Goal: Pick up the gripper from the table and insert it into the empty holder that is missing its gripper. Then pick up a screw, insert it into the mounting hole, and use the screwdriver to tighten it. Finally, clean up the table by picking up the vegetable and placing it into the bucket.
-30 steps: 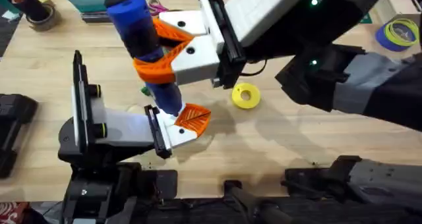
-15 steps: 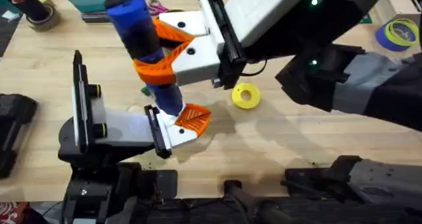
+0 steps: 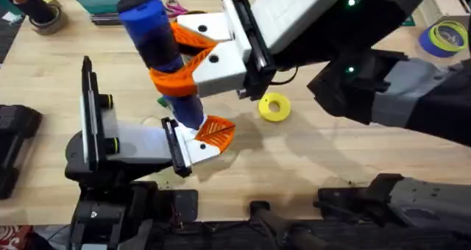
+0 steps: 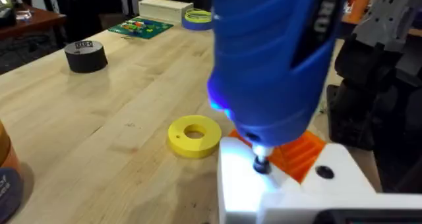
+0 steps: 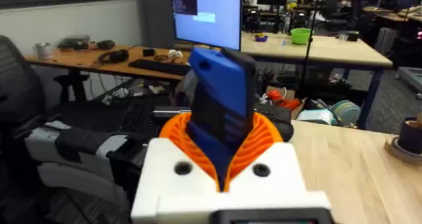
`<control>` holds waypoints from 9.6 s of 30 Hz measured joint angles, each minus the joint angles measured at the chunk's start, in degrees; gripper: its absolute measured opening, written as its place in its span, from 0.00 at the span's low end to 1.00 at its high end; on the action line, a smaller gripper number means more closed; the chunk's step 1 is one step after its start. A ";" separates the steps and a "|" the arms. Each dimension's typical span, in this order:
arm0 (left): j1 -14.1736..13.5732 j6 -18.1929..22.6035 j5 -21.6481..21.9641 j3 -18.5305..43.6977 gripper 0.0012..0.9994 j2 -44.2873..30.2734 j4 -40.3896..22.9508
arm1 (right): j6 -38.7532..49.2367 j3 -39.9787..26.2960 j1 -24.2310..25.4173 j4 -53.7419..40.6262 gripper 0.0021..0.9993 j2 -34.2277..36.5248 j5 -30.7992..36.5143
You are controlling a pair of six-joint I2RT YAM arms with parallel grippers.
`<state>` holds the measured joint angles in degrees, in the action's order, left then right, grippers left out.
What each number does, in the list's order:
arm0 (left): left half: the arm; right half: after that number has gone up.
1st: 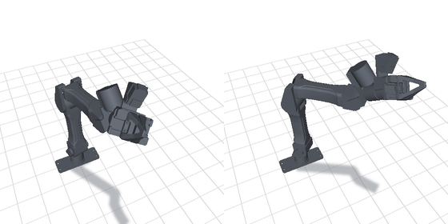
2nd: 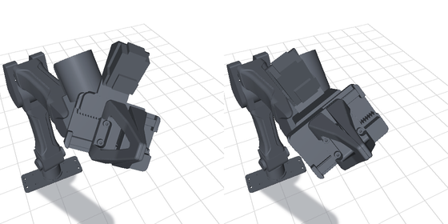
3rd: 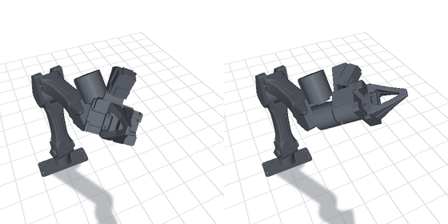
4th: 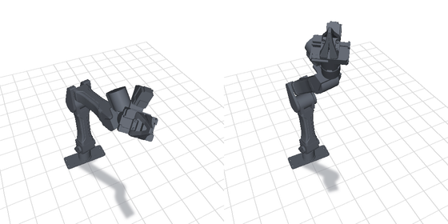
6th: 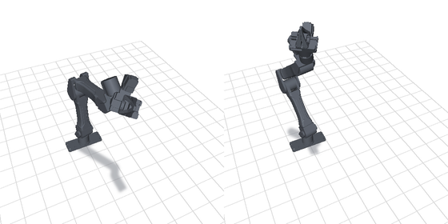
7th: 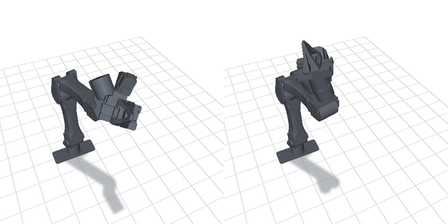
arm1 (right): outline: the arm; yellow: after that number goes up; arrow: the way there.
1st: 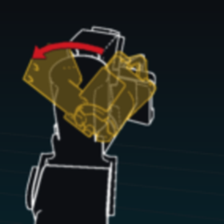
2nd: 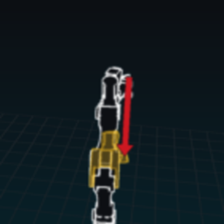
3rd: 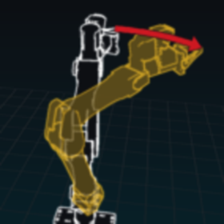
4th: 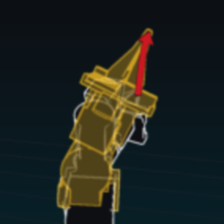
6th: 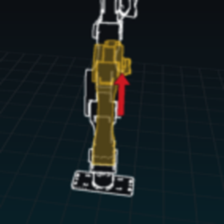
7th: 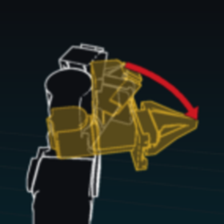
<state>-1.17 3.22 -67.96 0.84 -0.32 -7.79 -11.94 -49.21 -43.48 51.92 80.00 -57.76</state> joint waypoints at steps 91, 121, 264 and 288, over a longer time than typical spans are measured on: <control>-0.09 -0.24 -1.25 0.00 0.00 0.00 -0.22 | -1.33 1.79 0.55 2.99 0.02 -0.24 -1.02; -0.09 -0.24 -1.53 0.00 0.00 0.00 -0.28 | 0.44 2.47 0.37 0.05 0.02 -2.17 -1.57; -0.09 0.04 -1.22 -0.07 0.00 -0.35 -0.13 | -2.15 -6.08 0.80 -6.78 0.02 -4.78 -0.78; -0.09 0.02 -1.24 -0.07 0.00 -0.35 -0.13 | 1.29 0.26 -0.87 -2.49 0.02 -4.78 2.65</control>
<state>-1.26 3.25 -69.21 0.78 -0.67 -7.92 -10.65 -48.95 -44.36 49.43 75.22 -55.11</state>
